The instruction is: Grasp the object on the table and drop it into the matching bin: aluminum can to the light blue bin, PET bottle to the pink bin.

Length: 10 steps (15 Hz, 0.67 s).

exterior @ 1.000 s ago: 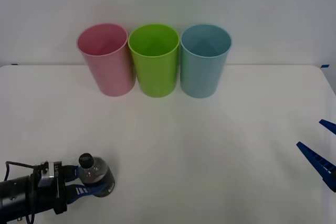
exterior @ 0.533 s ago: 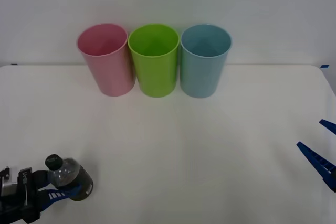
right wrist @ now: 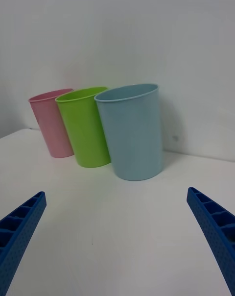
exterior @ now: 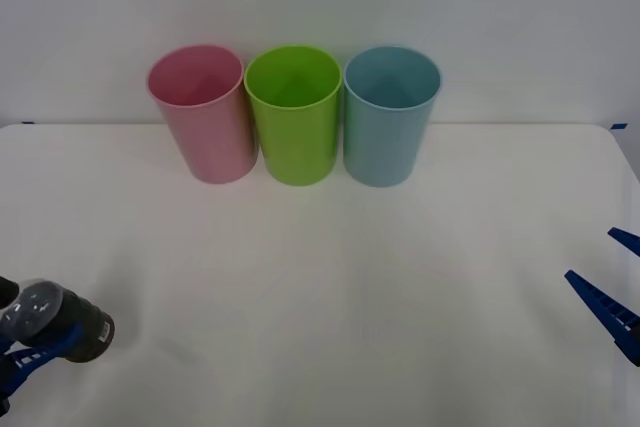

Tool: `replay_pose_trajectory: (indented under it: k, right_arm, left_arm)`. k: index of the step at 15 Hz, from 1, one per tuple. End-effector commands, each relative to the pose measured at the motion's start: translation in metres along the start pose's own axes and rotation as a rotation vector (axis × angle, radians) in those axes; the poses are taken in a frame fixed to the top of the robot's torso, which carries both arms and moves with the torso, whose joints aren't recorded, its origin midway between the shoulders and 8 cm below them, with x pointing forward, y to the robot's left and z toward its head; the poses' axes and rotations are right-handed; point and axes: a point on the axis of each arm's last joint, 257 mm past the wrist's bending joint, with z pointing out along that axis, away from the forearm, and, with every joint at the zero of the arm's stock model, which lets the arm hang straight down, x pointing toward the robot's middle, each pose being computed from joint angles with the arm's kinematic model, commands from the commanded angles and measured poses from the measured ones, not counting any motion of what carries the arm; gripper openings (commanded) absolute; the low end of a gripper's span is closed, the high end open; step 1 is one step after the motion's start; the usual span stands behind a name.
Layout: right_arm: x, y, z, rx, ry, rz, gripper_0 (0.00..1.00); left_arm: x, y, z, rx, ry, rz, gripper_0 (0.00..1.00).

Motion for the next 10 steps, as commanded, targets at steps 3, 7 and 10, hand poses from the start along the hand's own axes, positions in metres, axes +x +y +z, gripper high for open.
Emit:
replay_pose_trajectory:
  k: [3, 7, 10]
  right_arm:
    - [0.000, 0.000, 0.000, 0.000, 0.000, 0.000, 1.00]
    - [0.000, 0.000, 0.000, 0.000, 0.000, 0.000, 1.00]
    - [0.000, 0.000, 0.000, 0.000, 0.000, 0.000, 1.00]
  left_arm:
    - [-0.057, 0.039, 0.026, -0.110, -0.065, -0.038, 0.00]
    - [-0.123, 0.054, 0.069, -0.136, -0.173, -0.068, 0.00]
    - [-0.164, 0.062, 0.097, -0.156, -0.219, -0.064, 0.00]
